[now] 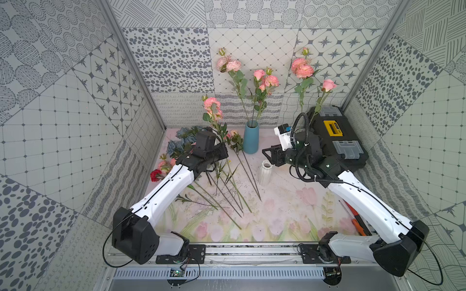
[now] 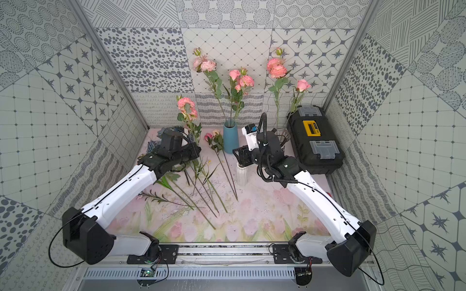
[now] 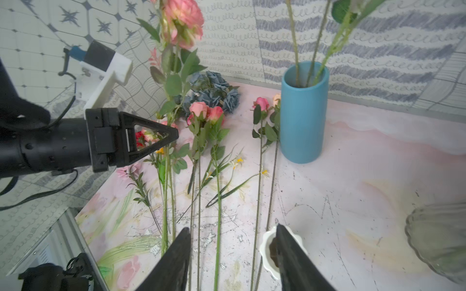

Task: Place the pink flowers into the vase
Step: Pick up the flower at the center of the board.

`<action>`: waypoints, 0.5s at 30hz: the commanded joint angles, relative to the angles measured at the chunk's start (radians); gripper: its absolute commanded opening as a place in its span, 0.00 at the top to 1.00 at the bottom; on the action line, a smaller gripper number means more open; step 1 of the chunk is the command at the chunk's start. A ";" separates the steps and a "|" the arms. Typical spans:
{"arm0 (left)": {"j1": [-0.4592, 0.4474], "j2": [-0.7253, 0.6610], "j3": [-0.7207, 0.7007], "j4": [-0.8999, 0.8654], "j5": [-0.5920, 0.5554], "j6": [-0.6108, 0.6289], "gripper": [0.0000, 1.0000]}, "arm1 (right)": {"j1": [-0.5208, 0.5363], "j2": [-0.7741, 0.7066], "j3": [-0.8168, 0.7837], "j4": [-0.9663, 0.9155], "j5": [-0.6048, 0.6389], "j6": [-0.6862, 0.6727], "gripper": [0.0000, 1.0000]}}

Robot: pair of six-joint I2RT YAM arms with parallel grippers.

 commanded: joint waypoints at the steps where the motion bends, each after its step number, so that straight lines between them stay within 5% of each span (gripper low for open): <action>1: 0.059 -0.072 0.022 0.095 0.257 0.103 1.00 | 0.007 0.023 0.046 0.034 -0.111 -0.025 0.46; 7: 0.085 -0.100 0.064 0.126 0.472 0.086 1.00 | 0.024 0.065 0.068 0.121 -0.262 0.038 0.46; 15: 0.096 -0.066 0.110 0.139 0.652 0.080 1.00 | 0.098 0.128 0.090 0.201 -0.281 0.074 0.47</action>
